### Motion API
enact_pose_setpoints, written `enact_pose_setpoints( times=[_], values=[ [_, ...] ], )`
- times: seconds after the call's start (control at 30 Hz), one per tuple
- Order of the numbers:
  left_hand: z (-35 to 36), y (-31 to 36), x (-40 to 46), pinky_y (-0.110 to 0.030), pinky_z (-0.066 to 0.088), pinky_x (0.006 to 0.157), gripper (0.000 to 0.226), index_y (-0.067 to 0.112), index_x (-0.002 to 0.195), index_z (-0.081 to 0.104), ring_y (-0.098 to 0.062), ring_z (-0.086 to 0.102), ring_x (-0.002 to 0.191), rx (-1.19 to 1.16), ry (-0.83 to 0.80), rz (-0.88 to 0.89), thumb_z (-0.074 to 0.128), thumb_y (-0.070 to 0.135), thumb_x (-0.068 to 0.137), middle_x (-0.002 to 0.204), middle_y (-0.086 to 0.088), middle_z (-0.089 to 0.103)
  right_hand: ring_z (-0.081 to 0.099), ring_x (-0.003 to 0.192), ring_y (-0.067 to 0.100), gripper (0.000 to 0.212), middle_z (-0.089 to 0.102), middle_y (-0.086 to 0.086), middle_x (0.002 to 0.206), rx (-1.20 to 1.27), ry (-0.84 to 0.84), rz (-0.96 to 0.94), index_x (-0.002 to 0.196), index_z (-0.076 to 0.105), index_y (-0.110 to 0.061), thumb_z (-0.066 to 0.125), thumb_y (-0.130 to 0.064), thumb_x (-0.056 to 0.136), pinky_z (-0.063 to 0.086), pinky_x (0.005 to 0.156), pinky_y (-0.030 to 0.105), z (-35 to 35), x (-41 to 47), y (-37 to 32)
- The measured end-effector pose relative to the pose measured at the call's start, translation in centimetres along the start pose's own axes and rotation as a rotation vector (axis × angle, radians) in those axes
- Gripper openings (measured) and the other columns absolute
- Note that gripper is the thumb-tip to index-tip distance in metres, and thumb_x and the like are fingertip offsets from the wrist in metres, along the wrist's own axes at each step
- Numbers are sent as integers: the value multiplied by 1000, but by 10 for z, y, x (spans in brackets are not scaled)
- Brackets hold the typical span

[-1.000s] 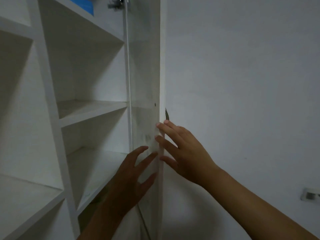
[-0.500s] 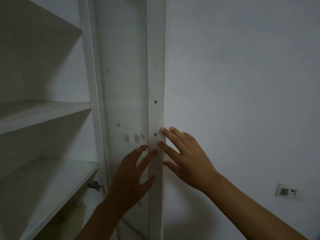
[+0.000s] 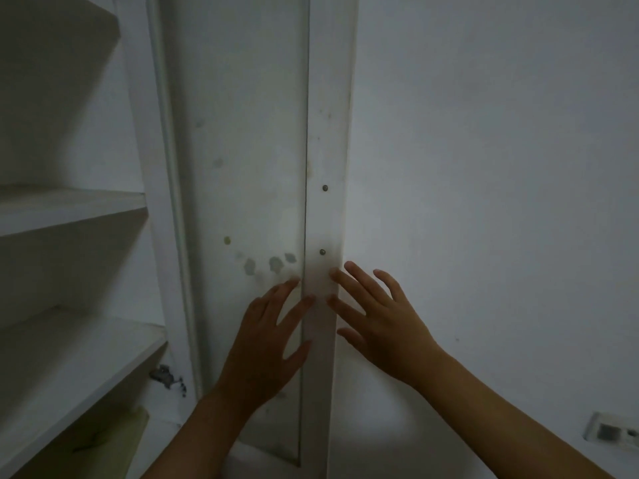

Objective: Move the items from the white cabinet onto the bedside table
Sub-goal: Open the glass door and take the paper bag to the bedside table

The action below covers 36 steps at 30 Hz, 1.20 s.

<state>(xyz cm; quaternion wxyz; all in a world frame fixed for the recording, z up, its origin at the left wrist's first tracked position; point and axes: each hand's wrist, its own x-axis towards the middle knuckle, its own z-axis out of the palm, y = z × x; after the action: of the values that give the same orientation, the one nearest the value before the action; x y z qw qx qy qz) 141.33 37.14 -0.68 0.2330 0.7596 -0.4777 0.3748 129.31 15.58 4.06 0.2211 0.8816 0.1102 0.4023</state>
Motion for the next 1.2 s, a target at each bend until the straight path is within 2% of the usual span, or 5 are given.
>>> enact_pose_setpoints(
  times=[0.33,0.57,0.83,1.0,1.2],
  values=[
    [41,-8,0,-53,36,116,70,26,157,35,-21,11,157,76,-124,-146,57,52,96,171,1,5,18,158,30,45,30,12,167,54,-59,-57,135,63,-16,66,-39,97,31,121,55,53,-7,22],
    [37,-13,-38,-56,34,116,64,28,157,35,-22,19,155,20,-138,-224,55,49,100,170,1,13,25,156,31,38,39,14,162,122,-8,-29,131,66,-15,65,-34,98,32,118,59,57,-15,3],
    [-12,-38,-160,-50,36,116,57,31,152,41,-26,31,149,88,-267,-478,47,49,98,164,-3,30,39,148,33,39,50,11,153,286,-95,-32,123,71,-18,74,-35,88,39,113,61,73,-12,-93],
    [-44,-54,-237,-47,42,111,55,31,147,48,-25,40,143,171,-367,-619,47,51,95,156,-1,41,45,145,32,39,52,9,151,463,-112,-52,123,70,-21,55,-41,92,33,115,55,94,-11,-172],
    [-67,-60,-303,-43,40,113,58,35,151,42,-23,34,145,178,-421,-823,38,57,97,160,2,34,54,137,30,42,57,5,146,563,-230,-161,122,70,-25,72,-43,84,51,103,56,119,-4,-254]
  ],
)
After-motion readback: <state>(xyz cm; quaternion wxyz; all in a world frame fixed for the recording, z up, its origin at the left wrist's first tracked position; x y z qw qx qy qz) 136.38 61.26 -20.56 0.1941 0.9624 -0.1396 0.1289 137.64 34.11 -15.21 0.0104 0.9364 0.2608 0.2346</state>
